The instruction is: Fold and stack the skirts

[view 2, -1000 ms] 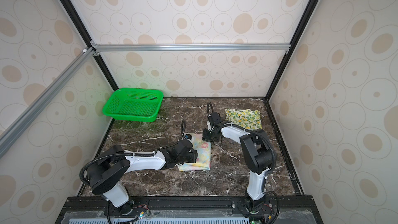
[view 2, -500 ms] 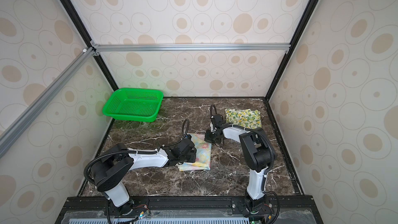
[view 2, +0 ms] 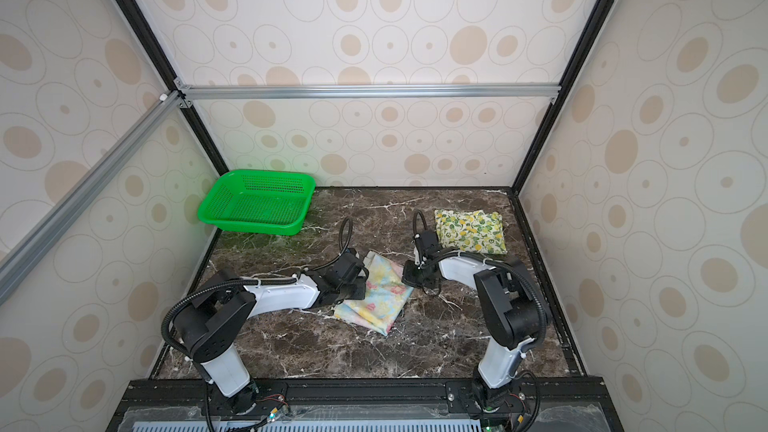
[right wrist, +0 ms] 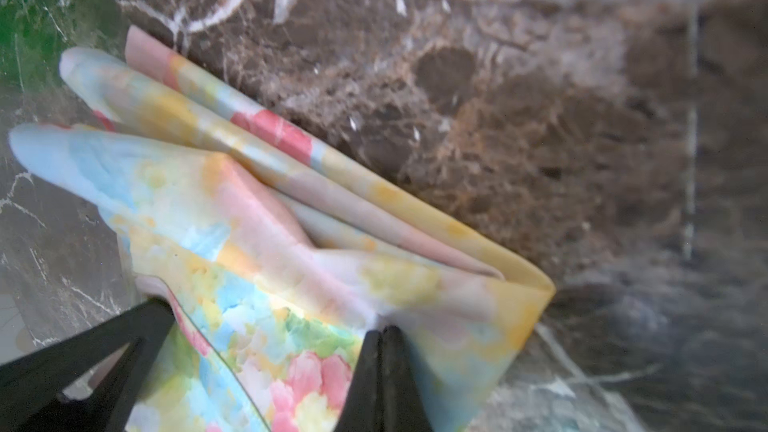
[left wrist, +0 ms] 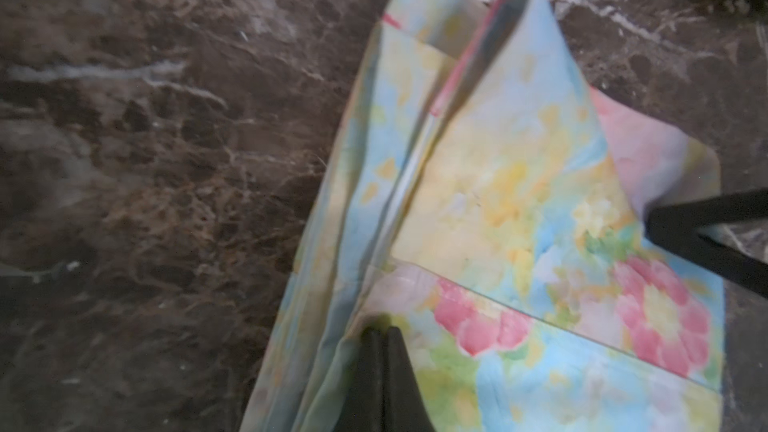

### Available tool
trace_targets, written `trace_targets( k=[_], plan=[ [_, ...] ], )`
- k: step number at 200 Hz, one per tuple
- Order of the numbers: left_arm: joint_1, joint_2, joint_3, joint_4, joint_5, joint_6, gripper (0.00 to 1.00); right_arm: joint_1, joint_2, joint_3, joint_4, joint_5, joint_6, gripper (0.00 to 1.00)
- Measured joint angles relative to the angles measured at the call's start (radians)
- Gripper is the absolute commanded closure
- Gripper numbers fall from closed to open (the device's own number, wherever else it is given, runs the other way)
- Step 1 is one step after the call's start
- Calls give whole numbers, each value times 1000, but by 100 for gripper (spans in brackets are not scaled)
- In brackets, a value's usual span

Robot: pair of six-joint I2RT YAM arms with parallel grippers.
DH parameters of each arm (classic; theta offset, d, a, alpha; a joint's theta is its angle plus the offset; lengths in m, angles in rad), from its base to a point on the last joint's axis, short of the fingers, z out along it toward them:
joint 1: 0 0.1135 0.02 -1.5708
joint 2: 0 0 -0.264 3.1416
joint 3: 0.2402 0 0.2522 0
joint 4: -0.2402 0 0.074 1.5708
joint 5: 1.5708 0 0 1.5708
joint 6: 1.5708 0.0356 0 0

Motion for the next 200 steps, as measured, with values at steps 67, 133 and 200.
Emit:
trace_targets(
  k=[67, 133, 200],
  plan=[
    [57, 15, 21, 22, 0, 77, 100, 188, -124, -121, 17, 3, 115, 100],
    [32, -174, -64, 77, 59, 42, 100, 161, -86, 148, -76, 25, -13, 100],
    [-34, -177, -255, 145, 103, -141, 100, 109, 223, 324, -76, -39, -131, 100]
  ],
)
